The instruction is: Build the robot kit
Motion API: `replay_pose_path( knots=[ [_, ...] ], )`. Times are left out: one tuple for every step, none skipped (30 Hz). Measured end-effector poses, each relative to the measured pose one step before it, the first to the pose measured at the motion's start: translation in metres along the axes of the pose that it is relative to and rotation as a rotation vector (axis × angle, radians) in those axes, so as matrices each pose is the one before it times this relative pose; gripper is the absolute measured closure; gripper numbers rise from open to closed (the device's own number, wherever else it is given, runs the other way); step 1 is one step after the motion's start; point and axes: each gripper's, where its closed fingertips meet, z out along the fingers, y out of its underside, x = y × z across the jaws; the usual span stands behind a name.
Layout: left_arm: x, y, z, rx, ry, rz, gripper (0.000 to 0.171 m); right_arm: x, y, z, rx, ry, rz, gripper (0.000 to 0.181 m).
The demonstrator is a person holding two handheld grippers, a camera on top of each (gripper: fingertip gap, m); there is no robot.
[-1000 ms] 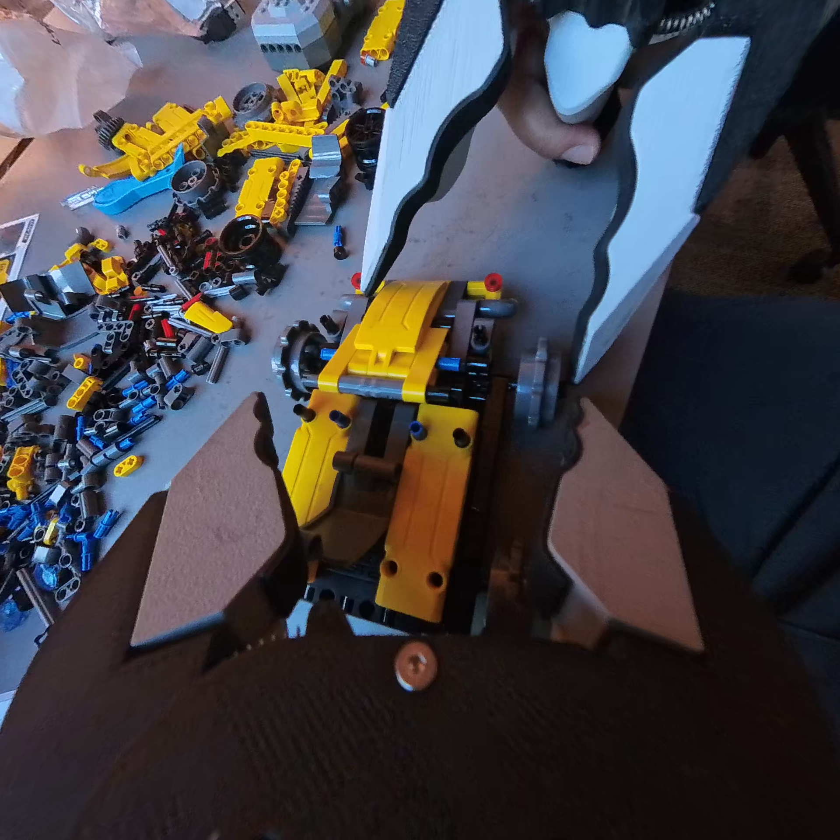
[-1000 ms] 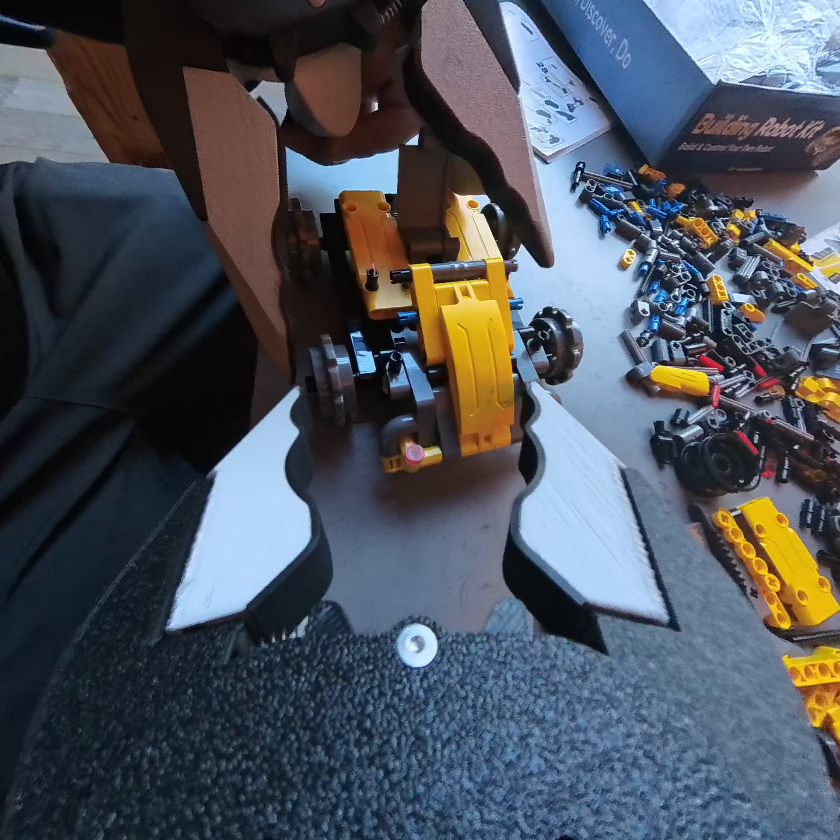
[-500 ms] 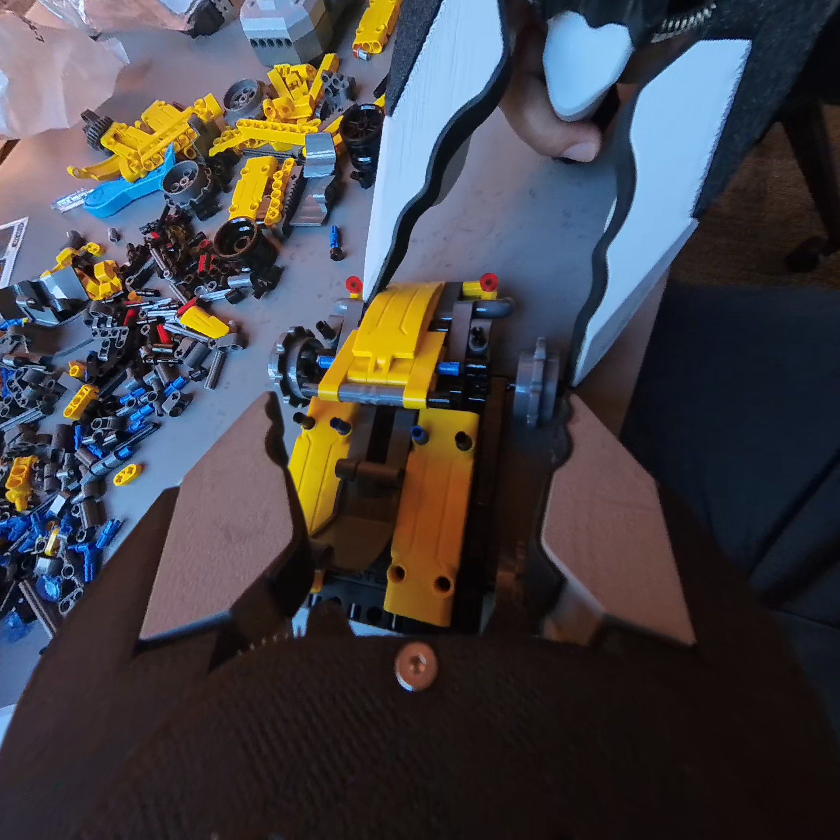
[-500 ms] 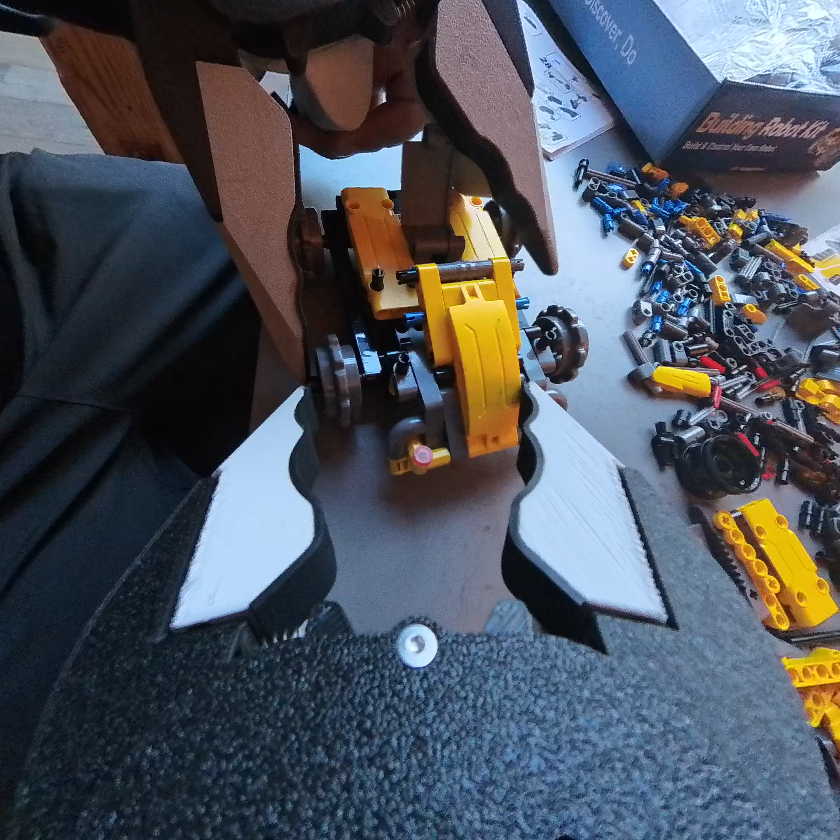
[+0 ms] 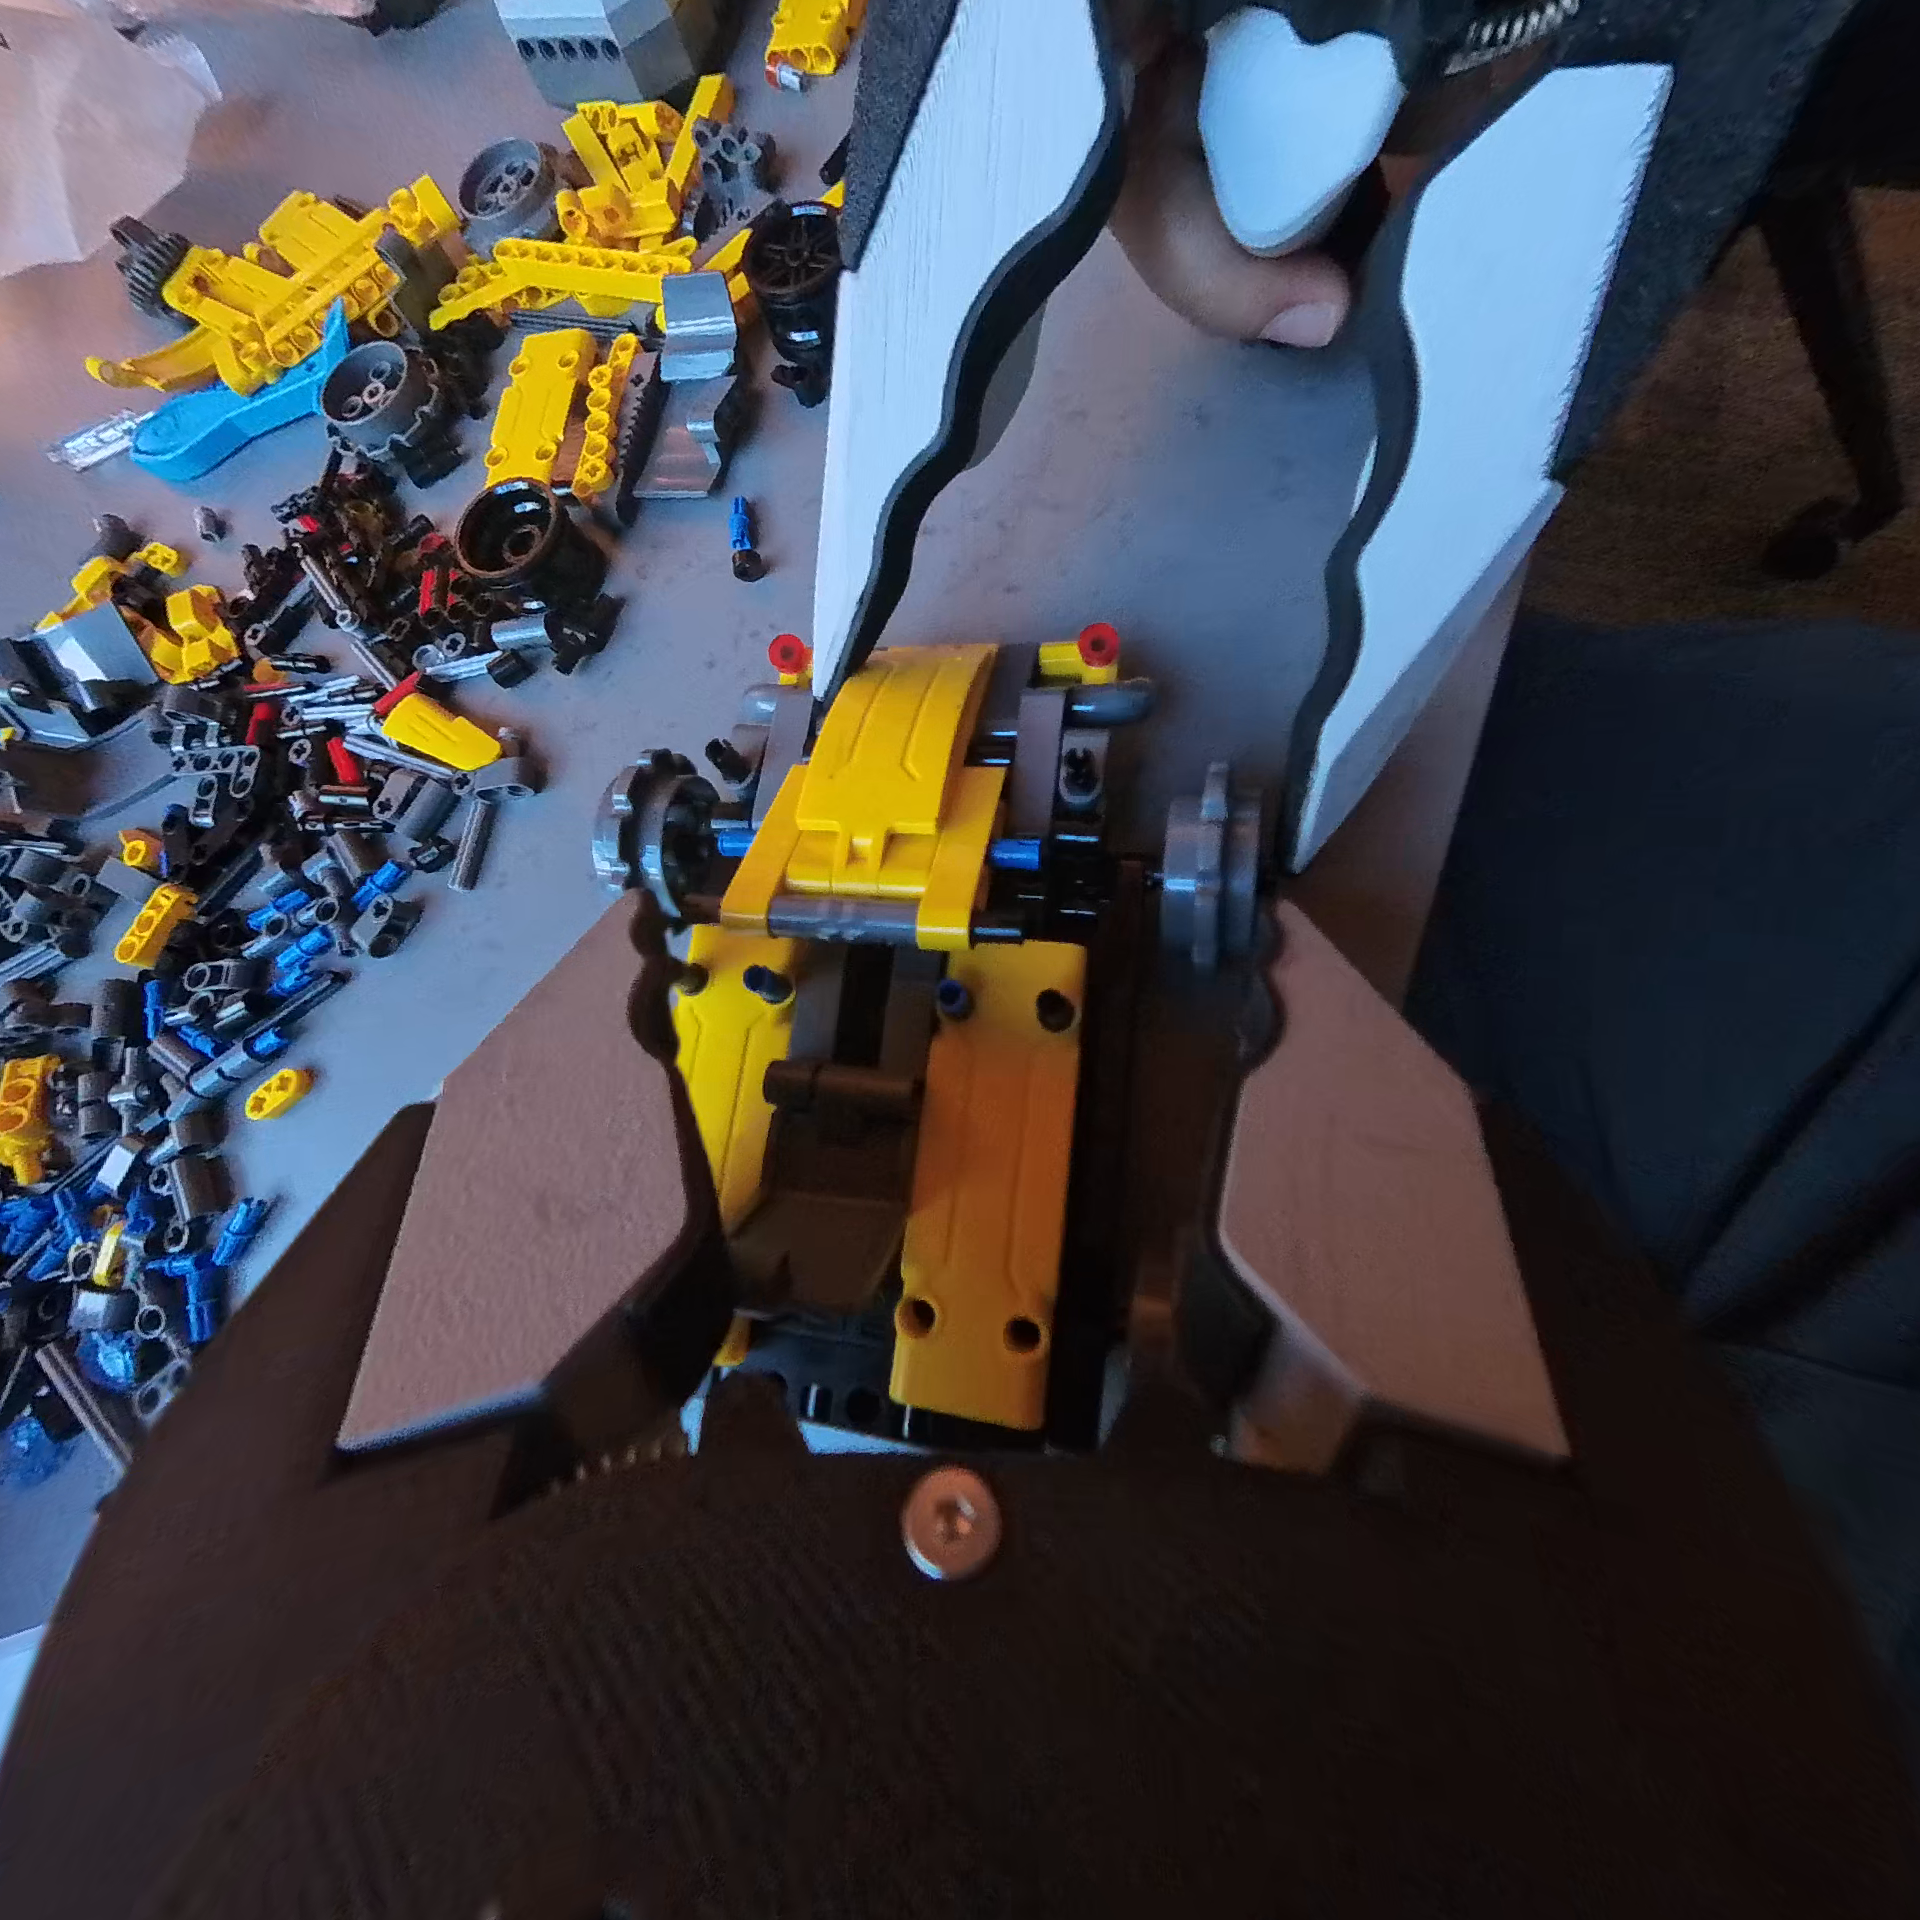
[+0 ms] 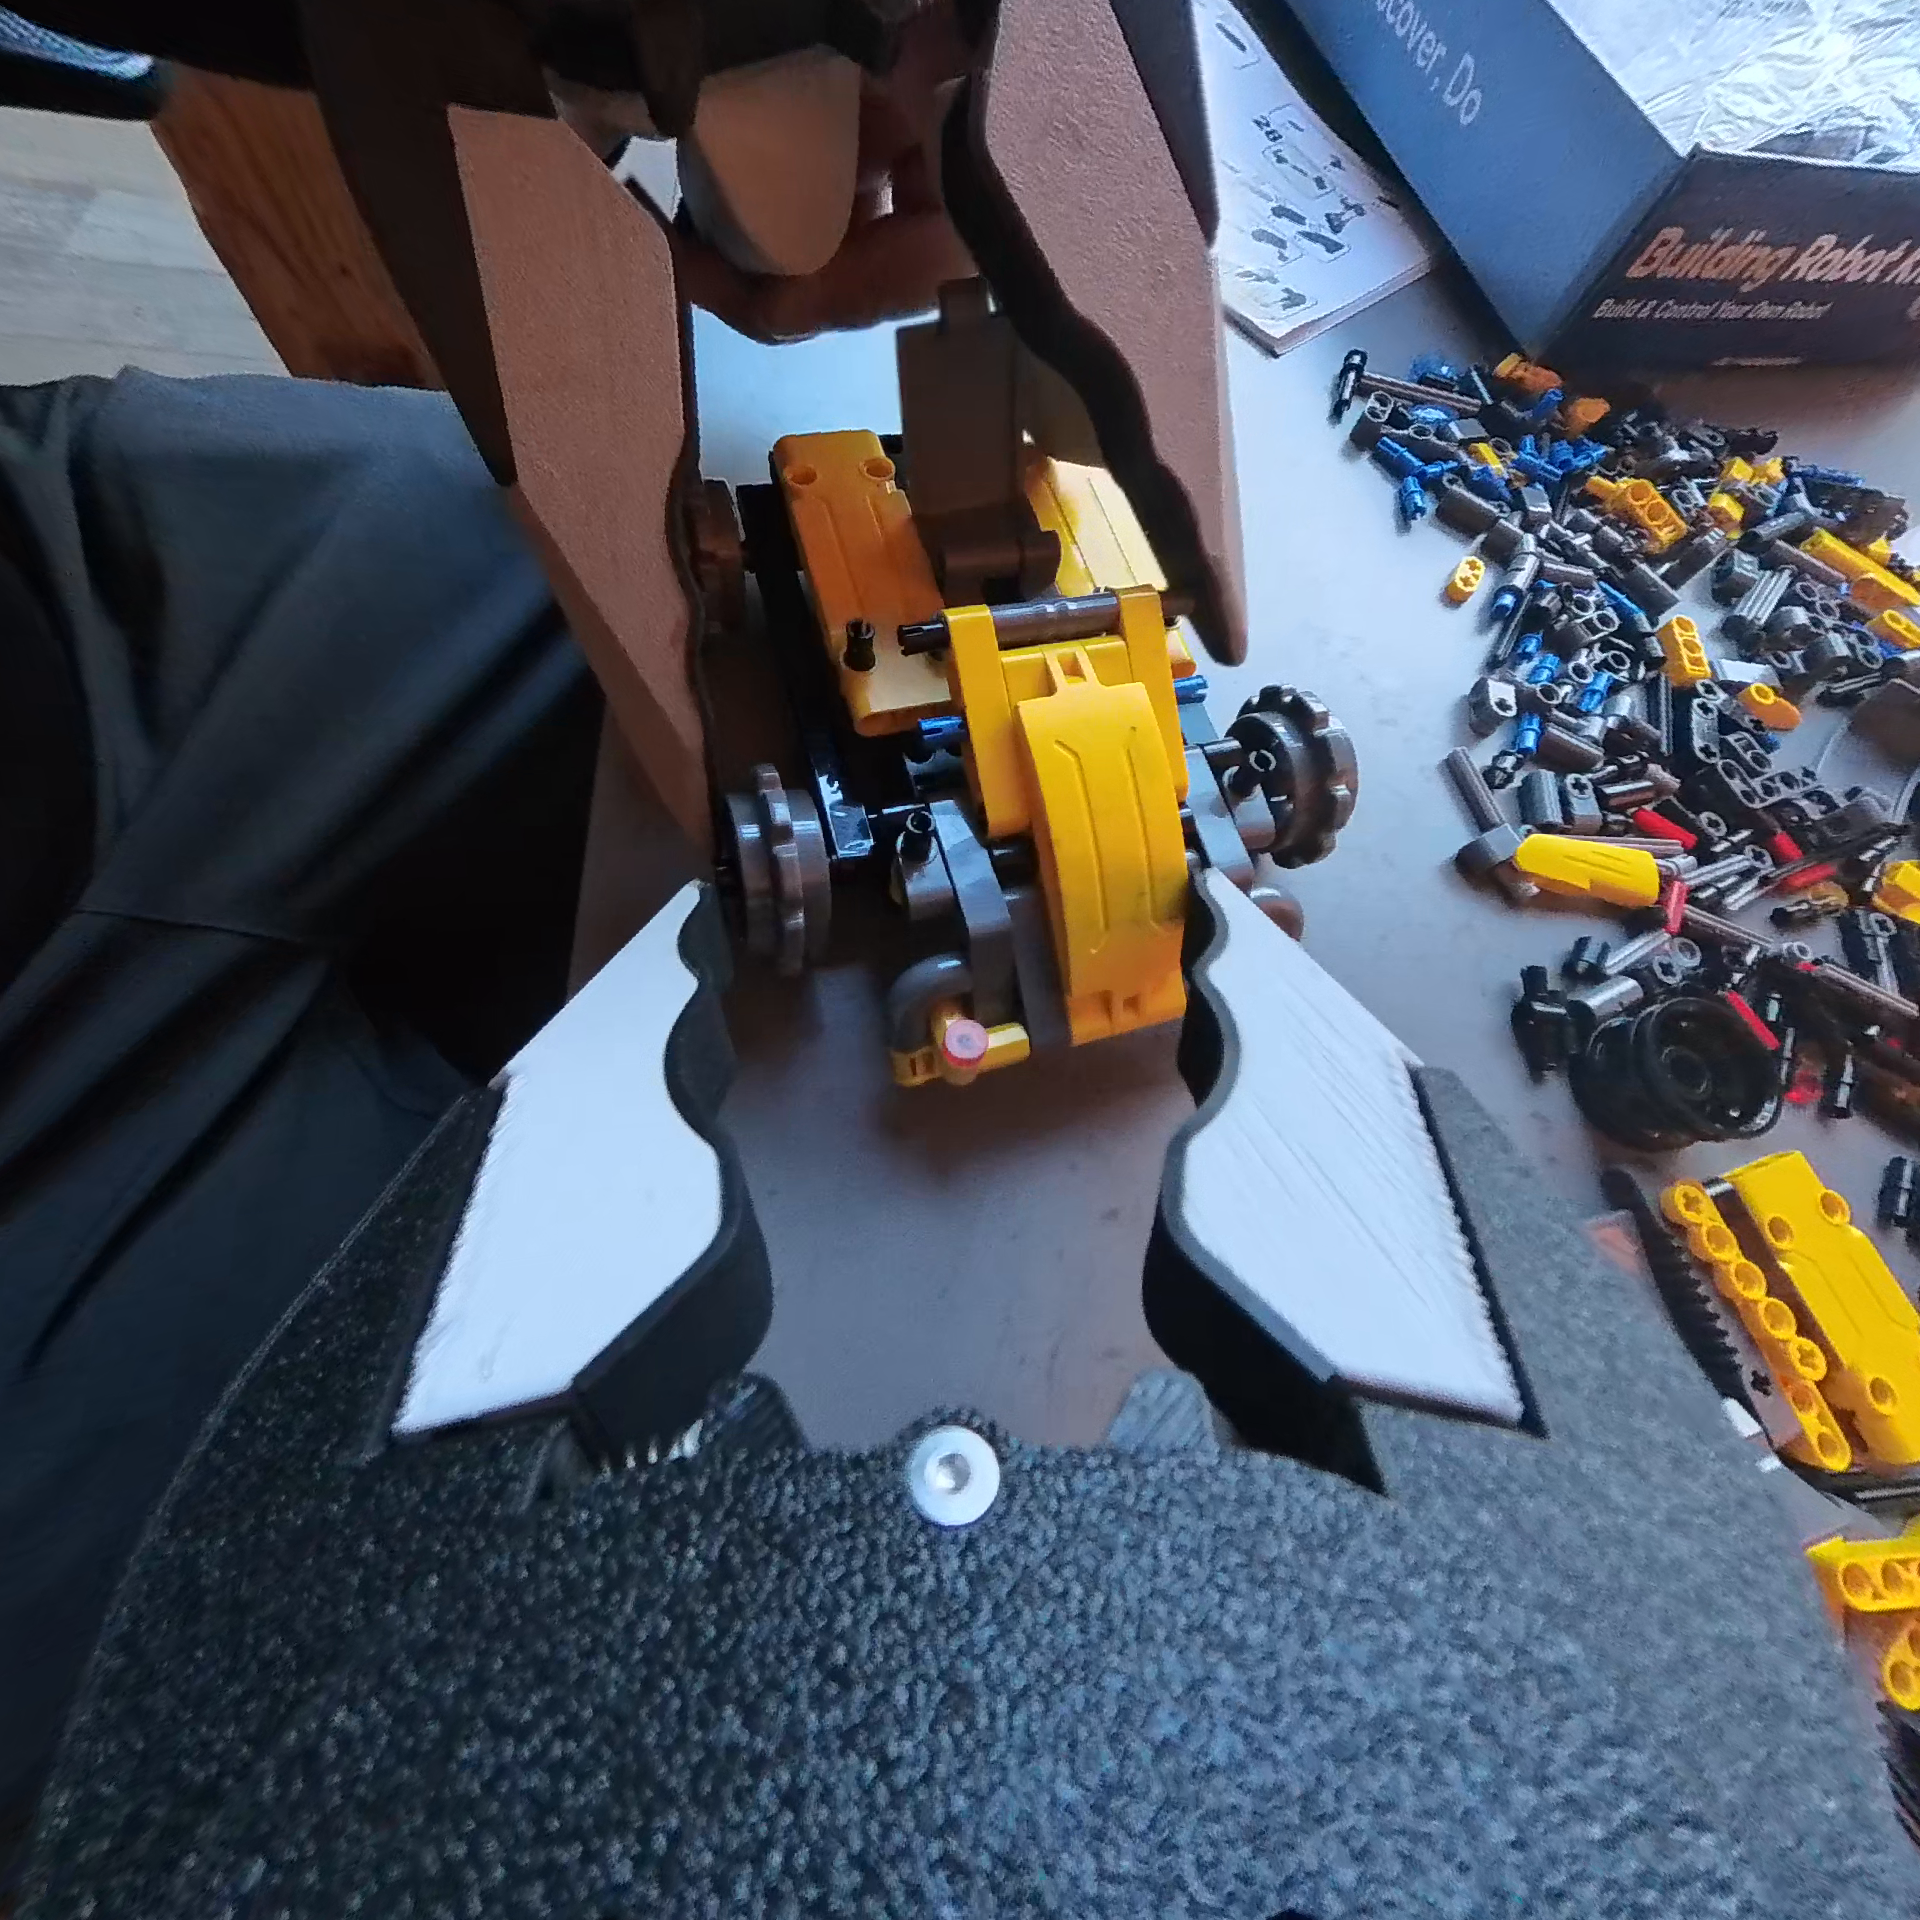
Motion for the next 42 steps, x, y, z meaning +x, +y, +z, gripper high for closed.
replay_pose_path(
  knots=[
    [0.00037, 0.00043, -0.00043, -0.00076, 0.0062, 0.0013, 0.063, 0.0, -0.00012, 0.00003, 0.0002, 0.0026, -0.0019, 0.094],
    [0.00019, -0.00006, -0.00051, 0.0034, 0.007, -0.0029, 0.062, -0.00006, -0.00017, -0.0001, 0.0004, 0.0023, -0.0014, 0.094],
    [-0.00029, -0.00033, -0.00034, 0.00316, 0.0024, -0.0068, 0.062, -0.00014, -0.00023, -0.00005, 0.0008, 0.0013, -0.0009, 0.094],
    [-0.00024, -0.0004, 0.00008, 0.00004, -0.0018, -0.0052, 0.062, -0.00023, -0.00024, -0.00005, 0.0009, 0.0004, -0.0013, 0.094],
    [-0.00062, -0.00003, 0.00059, -0.00337, -0.0068, -0.0038, 0.061, -0.00022, -0.00021, -0.00008, 0.0006, 0.0007, -0.0023, 0.094],
    [-0.00022, -0.00016, 0.00048, -0.00282, -0.005, -0.0033, 0.061, -0.00023, -0.00002, -0.00021, 0.0005, 0.0011, -0.0029, 0.093],
    [0.00007, 0.00002, 0.00004, -0.00154, -0.002, -0.0022, 0.061, -0.00007, 0.00009, -0.00008, 0.0001, 0.0012, -0.0023, 0.093],
    [0.00006, -0.00004, 0.00002, -0.00015, -0.0009, -0.0008, 0.061, -0.00005, 0.00005, -0.00015, -0.0002, 0.0014, -0.002, 0.093],
    [-0.00004, 0.00009, -0.00011, -0.00008, -0.0012, -0.001, 0.061, -0.00011, -0.00004, -0.00008, -0.0001, 0.0015, -0.0024, 0.093],
    [-0.00001, 0.00008, -0.00001, -0.00107, -0.0011, -0.0015, 0.06, -0.00009, 0.00002, 0.00006, -0.0002, 0.0012, -0.0023, 0.093],
    [0.00012, 0.00004, 0.00004, -0.00129, 0.0, -0.0007, 0.06, -0.00015, 0.0, -0.00006, -0.0002, 0.0004, -0.0012, 0.093],
    [-0.00005, 0.00006, -0.00001, -0.00173, 0.0009, -0.0012, 0.061, -0.00005, 0.00002, 0.00001, 0.0, -0.0009, 0.0004, 0.093],
    [-0.00002, 0.0001, 0.0, -0.00206, 0.0017, -0.0013, 0.061, -0.00005, -0.00003, 0.00005, 0.0003, -0.0014, 0.0008, 0.093],
    [0.0, 0.00006, 0.00002, -0.00179, 0.0018, -0.0014, 0.061, -0.00004, 0.00002, -0.00004, 0.0004, -0.0009, 0.0003, 0.093],
    [0.00004, 0.00001, -0.00012, -0.00136, 0.0018, -0.0014, 0.061, -0.00001, 0.00003, -0.00007, 0.0002, -0.0002, -0.0002, 0.093],
    [0.00009, -0.0001, -0.00004, -0.00069, 0.0022, -0.0026, 0.061, -0.00002, -0.00008, -0.00013, 0.0004, 0.0002, -0.0004, 0.093],
    [0.00003, 0.00005, -0.0001, -0.00019, 0.002, -0.0016, 0.061, -0.00014, -0.00002, -0.00008, 0.0004, 0.0002, -0.0004, 0.093],
    [0.00019, -0.00022, -0.00033, 0.00117, 0.0034, -0.003, 0.061, -0.00013, -0.00006, 0.00001, 0.0004, -0.0004, -0.0003, 0.093],
    [0.00014, -0.00067, -0.00039, 0.00389, 0.0047, -0.007, 0.061, -0.00012, -0.00011, -0.00009, 0.0006, -0.0011, -0.0001, 0.093],
    [0.00026, -0.00091, -0.00034, 0.00537, 0.0034, -0.0069, 0.062, -0.00011, -0.00003, -0.00004, 0.0006, -0.0011, -0.0004, 0.093],
    [0.0, -0.00105, -0.00035, 0.00606, 0.0024, -0.0086, 0.063, -0.00014, -0.00006, 0.00001, 0.0004, -0.0006, -0.0007, 0.093],
    [-0.00006, -0.00091, -0.00013, 0.00497, 0.0018, -0.0085, 0.063, -0.0002, -0.00004, -0.00007, 0.0005, -0.0007, -0.0012, 0.093],
    [-0.0002, -0.00045, 0.00021, 0.00196, -0.0019, -0.0032, 0.063, -0.00022, 0.00005, -0.00002, 0.0005, -0.0007, -0.0012, 0.093],
    [0.00009, -0.00028, 0.00042, 0.00105, -0.0023, 0.0012, 0.062, -0.00002, 0.00001, 0.0, 0.0, -0.0002, -0.0001, 0.093],
    [0.00019, -0.00033, 0.0002, 0.00116, 0.0002, 0.0018, 0.062, 0.00004, 0.0, 0.00005, -0.0004, 0.0004, 0.0002, 0.093],
    [0.00003, 0.00006, 0.00001, 0.0007, 0.0004, 0.0015, 0.062, 0.00004, 0.00008, -0.00011, -0.0002, 0.0008, -0.0002, 0.093],
    [-0.00004, 0.00008, -0.0001, 0.00005, -0.0002, 0.0009, 0.062, 0.00002, -0.00001, -0.00001, 0.0, 0.0007, -0.0003, 0.093],
    [0.00004, 0.00004, 0.00003, 0.00045, -0.0005, 0.0013, 0.062, -0.0001, 0.00008, 0.00004, -0.0001, 0.0, -0.0002, 0.093],
    [0.00006, 0.0001, -0.00014, -0.00001, 0.0003, 0.0017, 0.063, -0.00004, 0.00003, 0.0, -0.0002, -0.0007, 0.0005, 0.093],
    [0.00018, 0.00013, -0.00015, -0.00023, 0.0016, 0.0027, 0.063, 0.00004, -0.00002, 0.0001, -0.0001, -0.0007, 0.0007, 0.093],
    [0.00033, 0.00007, -0.00009, -0.00031, 0.0032, 0.0043, 0.064, -0.00004, 0.00001, -0.00001, -0.0001, -0.0002, 0.0002, 0.093],
    [0.00054, -0.00019, 0.00004, 0.0012, 0.0042, 0.0052, 0.066, 0.00003, 0.00006, 0.00014, -0.0002, -0.0002, 0.0004, 0.093],
    [0.00035, -0.00013, -0.00004, 0.00081, 0.0055, 0.004, 0.067, 0.00009, 0.00003, 0.00008, -0.0004, -0.0003, 0.0009, 0.093],
    [0.00031, -0.00002, 0.00002, -0.00114, 0.0064, 0.0046, 0.069, 0.00013, -0.00001, 0.00015, -0.0006, 0.0002, 0.0011, 0.093],
    [-0.00003, 0.0002, 0.00008, -0.00409, 0.0041, 0.0005, 0.069, 0.00022, 0.00005, 0.00027, -0.0008, 0.0011, 0.0014, 0.093],
    [-0.0001, 0.00023, 0.00014, -0.00371, 0.0025, -0.0002, 0.069, 0.00024, -0.00008, 0.00027, -0.001, 0.0015, 0.0008, 0.093],
    [0.0, 0.0002, -0.00003, -0.00331, 0.0021, -0.0004, 0.069, 0.00025, 0.00003, 0.00013, -0.0009, 0.0008, 0.0006, 0.093],
    [-0.00005, 0.00019, 0.00012, -0.00161, 0.0014, 0.0002, 0.069, -0.00002, -0.00002, 0.00014, -0.0006, -0.0002, 0.0011, 0.093],
    [-0.00005, 0.00015, -0.00009, -0.00032, 0.0016, 0.0004, 0.07, -0.00002, 0.00014, 0.00012, -0.0007, -0.0008, 0.0012, 0.093],
    [-0.00003, 0.00012, -0.00001, -0.00106, 0.0015, 0.0007, 0.07, 0.00001, 0.0, 0.00015, -0.0007, -0.0008, 0.0008, 0.093],
    [-0.0001, 0.00012, -0.00001, -0.00105, 0.0008, 0.0004, 0.07, -0.00007, 0.00004, 0.00013, -0.0001, -0.0004, 0.0, 0.094],
    [0.00003, -0.00005, 0.00008, -0.00023, 0.0005, -0.0003, 0.07, 0.00004, 0.00005, 0.00014, -0.0001, -0.0002, 0.0001, 0.094]
  ],
)
